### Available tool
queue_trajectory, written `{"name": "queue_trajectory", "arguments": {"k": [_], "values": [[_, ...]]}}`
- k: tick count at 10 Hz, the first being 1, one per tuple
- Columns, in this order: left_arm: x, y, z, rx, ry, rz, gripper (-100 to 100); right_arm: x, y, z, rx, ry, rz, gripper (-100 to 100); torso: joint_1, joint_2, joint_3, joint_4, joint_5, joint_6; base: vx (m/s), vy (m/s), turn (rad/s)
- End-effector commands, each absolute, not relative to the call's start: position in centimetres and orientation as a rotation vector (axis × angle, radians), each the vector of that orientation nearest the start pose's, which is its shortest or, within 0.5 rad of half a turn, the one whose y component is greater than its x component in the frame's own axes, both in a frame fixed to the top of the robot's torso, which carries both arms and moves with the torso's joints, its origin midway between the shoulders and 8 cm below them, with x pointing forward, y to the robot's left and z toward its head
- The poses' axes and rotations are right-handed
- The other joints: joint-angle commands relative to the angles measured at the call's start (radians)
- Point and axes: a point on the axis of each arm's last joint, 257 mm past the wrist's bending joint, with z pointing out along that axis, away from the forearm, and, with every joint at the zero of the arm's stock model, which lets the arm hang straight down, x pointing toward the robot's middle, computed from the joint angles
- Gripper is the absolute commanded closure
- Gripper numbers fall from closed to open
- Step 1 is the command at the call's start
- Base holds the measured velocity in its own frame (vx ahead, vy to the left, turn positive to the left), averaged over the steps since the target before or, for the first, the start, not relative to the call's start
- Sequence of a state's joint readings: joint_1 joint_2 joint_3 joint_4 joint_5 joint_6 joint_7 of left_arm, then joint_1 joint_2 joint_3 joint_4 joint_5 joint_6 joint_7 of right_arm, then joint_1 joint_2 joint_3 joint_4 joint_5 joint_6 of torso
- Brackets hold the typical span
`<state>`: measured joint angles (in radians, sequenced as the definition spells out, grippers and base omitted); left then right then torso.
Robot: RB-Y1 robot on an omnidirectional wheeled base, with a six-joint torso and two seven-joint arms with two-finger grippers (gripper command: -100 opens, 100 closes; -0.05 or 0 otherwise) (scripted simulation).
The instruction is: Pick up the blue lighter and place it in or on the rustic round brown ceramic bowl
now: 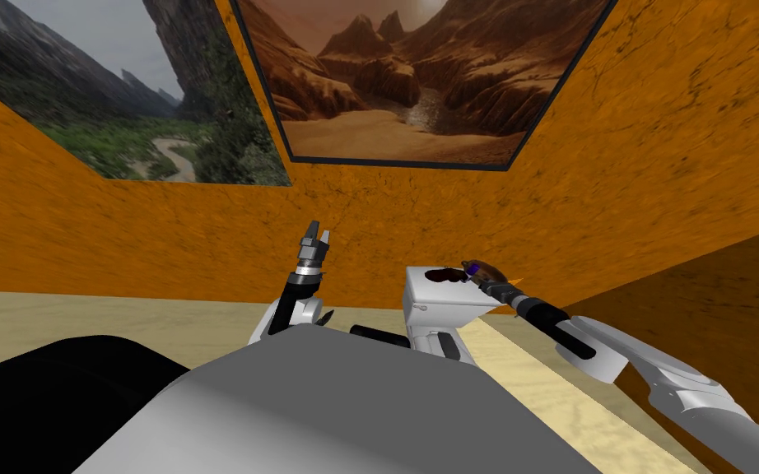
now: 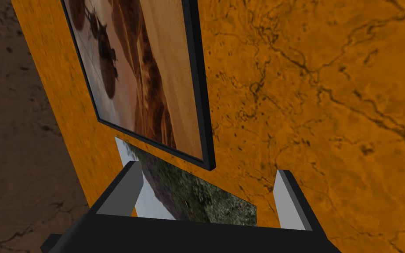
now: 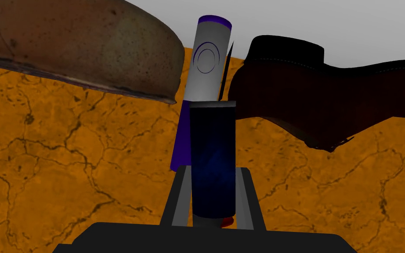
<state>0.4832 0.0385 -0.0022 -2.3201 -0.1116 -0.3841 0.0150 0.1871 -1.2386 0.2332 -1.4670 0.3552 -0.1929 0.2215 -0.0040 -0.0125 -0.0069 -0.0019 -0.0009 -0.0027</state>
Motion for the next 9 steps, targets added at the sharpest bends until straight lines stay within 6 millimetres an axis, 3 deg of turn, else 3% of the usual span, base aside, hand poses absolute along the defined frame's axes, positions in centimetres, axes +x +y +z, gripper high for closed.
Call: {"name": "queue_trajectory", "arguments": {"k": [1,4,9], "values": [[35.8,26.4,2.4,-0.618,0.741,-1.232,0,45.5,-50.6,-23.1,-0.283,1.965,-0.044,100,0.000,0.000,0.000,0.000,0.000,0.000,0.109,0.001,-0.015],[35.8,26.4,2.4,-0.618,0.741,-1.231,0,45.8,-51.7,-21.1,-0.250,1.940,-0.062,100,-0.001,-0.009,-0.005,-0.002,-0.001,-0.001,0.161,0.000,0.006],[35.8,26.4,2.4,-0.618,0.741,-1.232,0,46.3,-53.5,-18.0,-0.213,1.903,-0.099,100,-0.002,-0.007,-0.004,-0.002,-0.002,-0.001,0.090,0.000,-0.037]]}}
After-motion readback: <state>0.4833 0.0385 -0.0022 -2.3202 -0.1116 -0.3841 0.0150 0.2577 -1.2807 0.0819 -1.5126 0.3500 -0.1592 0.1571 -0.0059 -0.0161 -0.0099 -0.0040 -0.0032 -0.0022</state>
